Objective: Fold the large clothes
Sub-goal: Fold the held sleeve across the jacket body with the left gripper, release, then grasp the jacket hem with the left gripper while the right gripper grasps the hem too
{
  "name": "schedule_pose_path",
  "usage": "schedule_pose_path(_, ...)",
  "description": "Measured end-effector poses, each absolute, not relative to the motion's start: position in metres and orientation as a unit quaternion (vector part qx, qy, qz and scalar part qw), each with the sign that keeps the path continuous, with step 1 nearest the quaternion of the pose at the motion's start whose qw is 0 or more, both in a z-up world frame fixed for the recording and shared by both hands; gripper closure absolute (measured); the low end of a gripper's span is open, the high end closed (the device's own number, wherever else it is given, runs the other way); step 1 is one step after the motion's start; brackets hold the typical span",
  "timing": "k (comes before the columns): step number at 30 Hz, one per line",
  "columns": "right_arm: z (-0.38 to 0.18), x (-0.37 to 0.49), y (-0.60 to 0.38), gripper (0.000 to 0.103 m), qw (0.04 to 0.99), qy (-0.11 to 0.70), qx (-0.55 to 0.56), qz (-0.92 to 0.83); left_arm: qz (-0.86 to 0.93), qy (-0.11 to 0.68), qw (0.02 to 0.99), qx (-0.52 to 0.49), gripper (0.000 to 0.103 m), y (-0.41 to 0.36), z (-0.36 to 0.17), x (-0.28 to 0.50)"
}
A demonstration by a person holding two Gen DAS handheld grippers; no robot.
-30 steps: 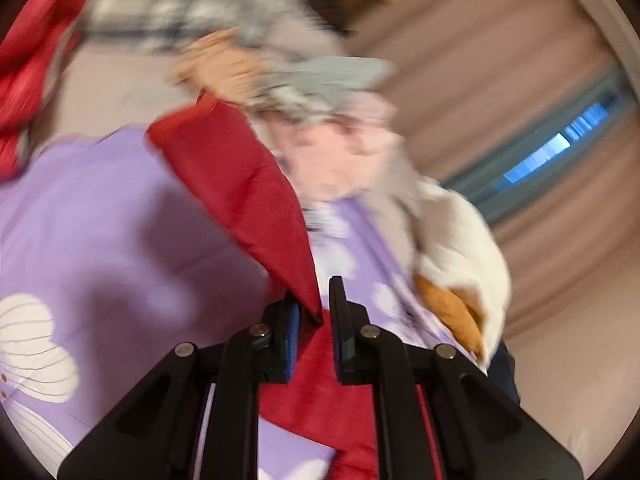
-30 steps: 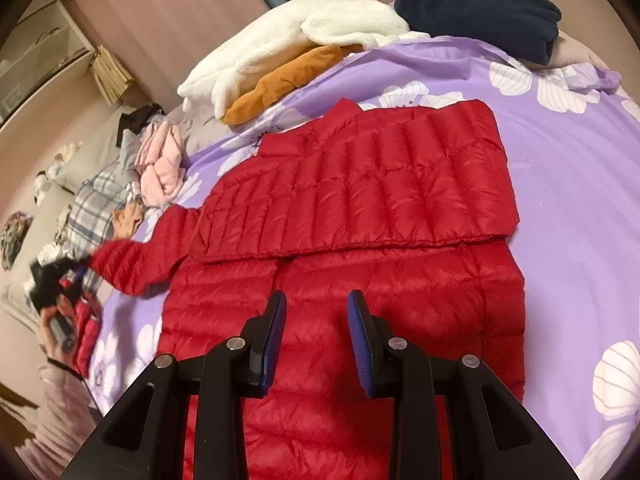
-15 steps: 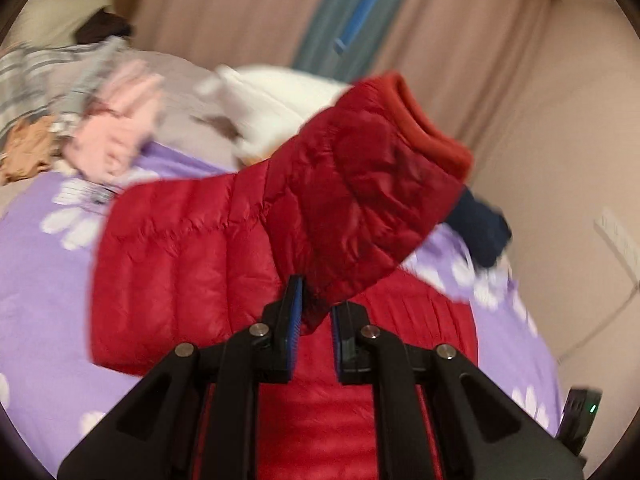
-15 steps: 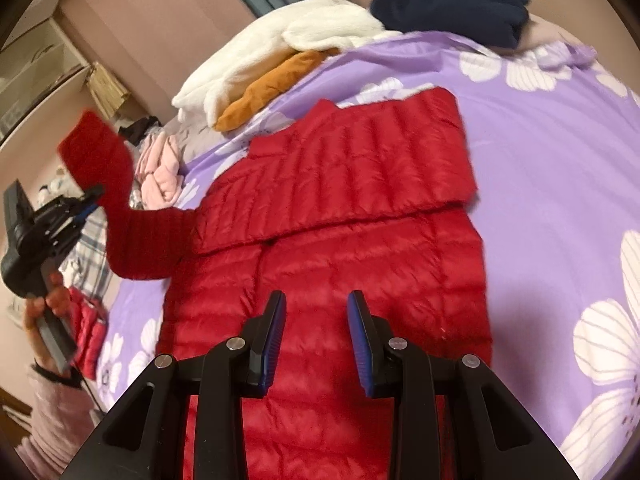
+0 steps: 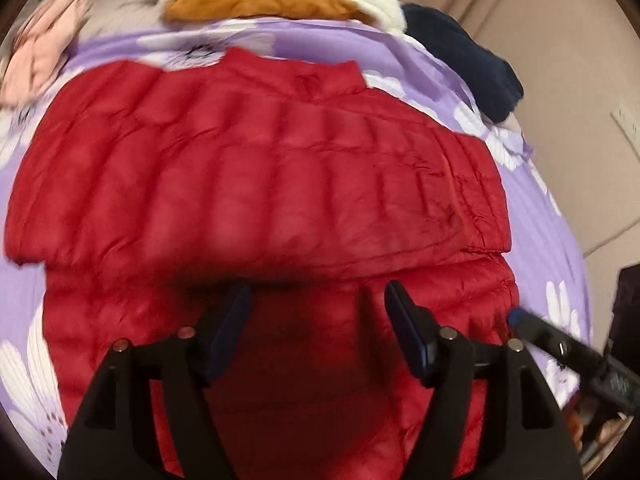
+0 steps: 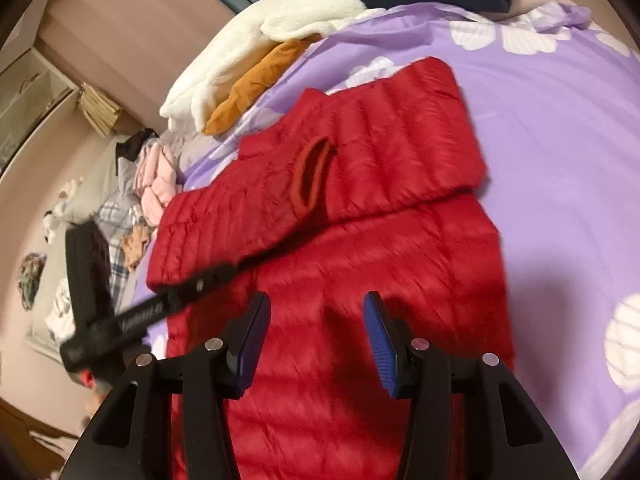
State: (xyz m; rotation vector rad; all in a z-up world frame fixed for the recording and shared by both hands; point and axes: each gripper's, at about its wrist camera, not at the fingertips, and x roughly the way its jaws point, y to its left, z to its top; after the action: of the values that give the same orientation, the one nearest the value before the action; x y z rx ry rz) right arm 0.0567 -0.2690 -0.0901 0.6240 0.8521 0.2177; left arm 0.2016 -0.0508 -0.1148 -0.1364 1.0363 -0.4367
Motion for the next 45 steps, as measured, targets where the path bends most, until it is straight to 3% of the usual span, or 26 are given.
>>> schedule_pose_path(9,-0.104,0.131,-0.264,0.056,0.846,0.41,0.33,0.084,-0.144,0.447,0.869,-0.155,0.022,0.06,-0.096,0.136)
schedule_pose_path(12,-0.107,0.134,-0.26,0.084,0.844,0.409,0.336,0.081,-0.104,0.445,0.874,-0.166,0.022,0.092,-0.099,0.118)
schedule_pose_path(14,-0.095,0.126,-0.259,0.092,0.858,0.391,0.323,0.082,-0.089,0.447,0.874,-0.17,0.022,0.105,-0.101,0.11)
schedule_pose_path(19,-0.06,0.084,-0.282,0.092,0.884,0.346,0.309,0.064,-0.077,0.448,0.874,-0.172,0.022,0.117,-0.105,0.099)
schedule_pose_path(24,-0.081,0.078,-0.3,0.092,0.881,0.41,0.237,-0.011,-0.088,0.455,0.872,-0.16,0.022,0.108,-0.107,0.103)
schedule_pose_path(26,-0.09,0.079,-0.303,0.087,0.879,0.426,0.21,-0.045,-0.093,0.456,0.873,-0.148,0.022,0.099,-0.106,0.112)
schedule_pose_path(30,-0.057,0.065,-0.288,0.084,0.922,0.353,0.129,-0.097,-0.097,0.447,0.881,-0.117,0.022,0.081,-0.096,0.137)
schedule_pose_path(33,-0.045,0.068,-0.271,0.074,0.938,0.328,0.105,-0.04,-0.109,0.431,0.891,-0.094,0.022,0.064,-0.085,0.159)
schedule_pose_path(36,-0.056,0.085,-0.257,0.074,0.934,0.346,0.092,0.011,-0.112,0.418,0.899,-0.071,0.024,0.046,-0.083,0.183)
schedule_pose_path(40,-0.085,0.107,-0.247,0.074,0.918,0.388,0.082,0.02,-0.104,0.451,0.885,-0.054,0.043,0.03,-0.107,0.214)
schedule_pose_path(45,-0.114,0.122,-0.248,0.074,0.898,0.43,0.085,0.025,-0.102,0.491,0.865,-0.016,0.04,0.019,-0.145,0.228)
